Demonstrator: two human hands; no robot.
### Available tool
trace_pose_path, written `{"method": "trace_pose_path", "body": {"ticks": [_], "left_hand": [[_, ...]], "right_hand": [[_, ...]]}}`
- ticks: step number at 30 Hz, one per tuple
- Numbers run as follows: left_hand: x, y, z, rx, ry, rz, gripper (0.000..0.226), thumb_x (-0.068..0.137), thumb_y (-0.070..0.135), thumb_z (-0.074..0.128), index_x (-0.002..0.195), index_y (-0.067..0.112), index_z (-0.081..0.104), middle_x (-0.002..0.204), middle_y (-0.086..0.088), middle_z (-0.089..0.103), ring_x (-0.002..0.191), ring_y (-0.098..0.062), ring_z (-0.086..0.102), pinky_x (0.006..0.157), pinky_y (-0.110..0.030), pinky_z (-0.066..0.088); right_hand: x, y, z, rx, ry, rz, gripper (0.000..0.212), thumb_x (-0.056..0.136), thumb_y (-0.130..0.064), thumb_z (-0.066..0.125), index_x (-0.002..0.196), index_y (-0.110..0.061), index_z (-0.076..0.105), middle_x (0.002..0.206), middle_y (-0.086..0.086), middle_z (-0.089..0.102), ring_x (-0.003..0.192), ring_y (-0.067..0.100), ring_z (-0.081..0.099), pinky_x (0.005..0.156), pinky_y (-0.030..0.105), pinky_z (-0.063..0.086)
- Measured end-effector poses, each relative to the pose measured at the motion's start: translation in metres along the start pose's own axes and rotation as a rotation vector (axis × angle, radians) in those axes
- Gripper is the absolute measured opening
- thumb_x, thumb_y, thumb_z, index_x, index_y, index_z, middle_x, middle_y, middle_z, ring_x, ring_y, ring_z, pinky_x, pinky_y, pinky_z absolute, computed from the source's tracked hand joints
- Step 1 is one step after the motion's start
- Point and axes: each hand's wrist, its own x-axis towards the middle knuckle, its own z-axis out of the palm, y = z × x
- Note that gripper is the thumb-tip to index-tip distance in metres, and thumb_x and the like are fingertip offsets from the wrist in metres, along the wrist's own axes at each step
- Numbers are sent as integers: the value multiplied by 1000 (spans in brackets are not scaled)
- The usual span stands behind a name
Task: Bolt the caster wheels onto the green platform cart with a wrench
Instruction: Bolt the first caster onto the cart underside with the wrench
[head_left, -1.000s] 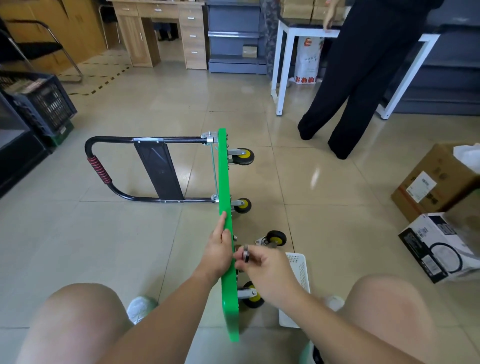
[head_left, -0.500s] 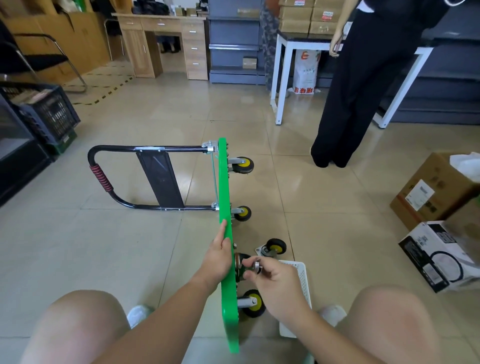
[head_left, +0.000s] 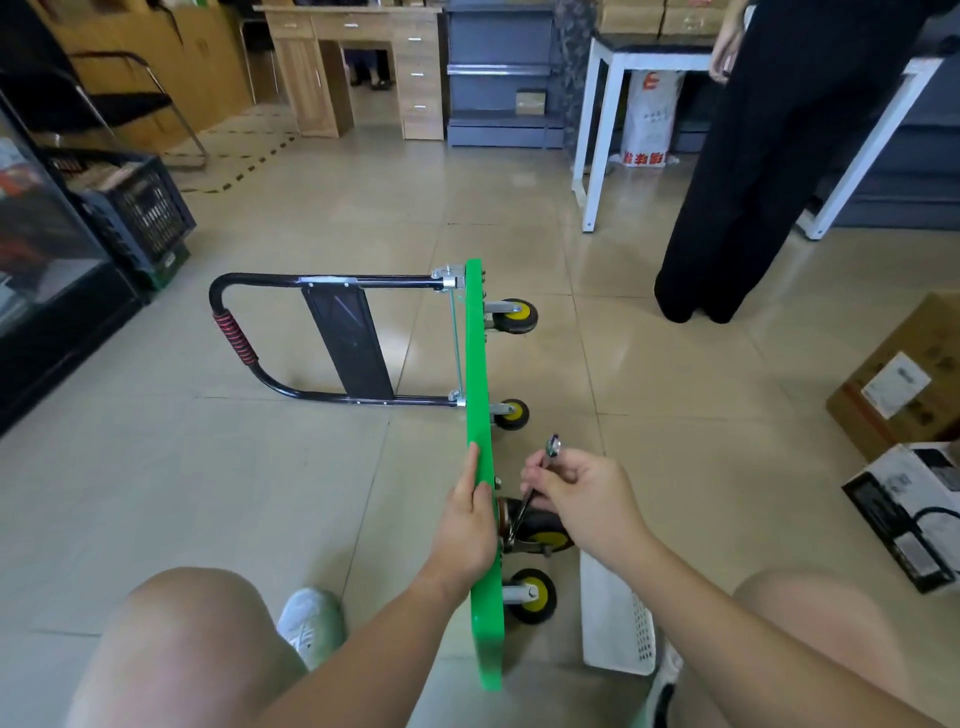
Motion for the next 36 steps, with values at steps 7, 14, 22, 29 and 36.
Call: {"method": "trace_pose_path", "body": {"ticks": [7, 14, 22, 29, 36], "left_hand": [[2, -7, 2, 14, 39, 15, 52, 112, 27, 31, 162, 42, 24, 153, 9, 43, 128, -2, 49, 109, -17, 35], [2, -7, 1, -1, 39, 11, 52, 112, 29, 31, 161, 44, 24, 158, 8, 37, 143, -8, 38, 124, -34, 28], [6, -11, 0, -103, 7, 35, 50, 113, 32, 36, 162, 36, 29, 157, 9, 44, 141, -1, 44, 121, -26, 33], [10, -19, 3, -106, 17, 14, 53, 99, 56, 37, 150, 66, 27, 152, 7, 49, 127, -2, 57, 113, -35, 46], [13, -24, 4, -128, 39, 0, 47, 94, 57, 39, 126, 88, 27, 153, 1, 49, 135, -14, 53, 121, -43, 37]], "right_hand": [[44, -13, 12, -76, -199, 108, 10, 94, -9, 67, 89, -15, 72, 92, 4, 76, 87, 17, 74, 80, 37, 62], [51, -10, 18, -122, -244, 139, 9, 94, -11, 67, 91, -16, 72, 103, 9, 74, 96, 23, 73, 88, 44, 60], [24, -3, 24, -240, -204, -2, 23, 97, -14, 61, 81, -28, 70, 84, 1, 75, 93, 21, 72, 89, 43, 59], [15, 3, 20, -228, -192, 3, 18, 96, -14, 63, 85, -28, 69, 90, -6, 76, 93, 10, 72, 88, 41, 60], [-17, 14, 20, -227, -104, -113, 34, 92, -11, 66, 76, -40, 70, 83, -14, 74, 85, 3, 68, 89, 35, 56]]}}
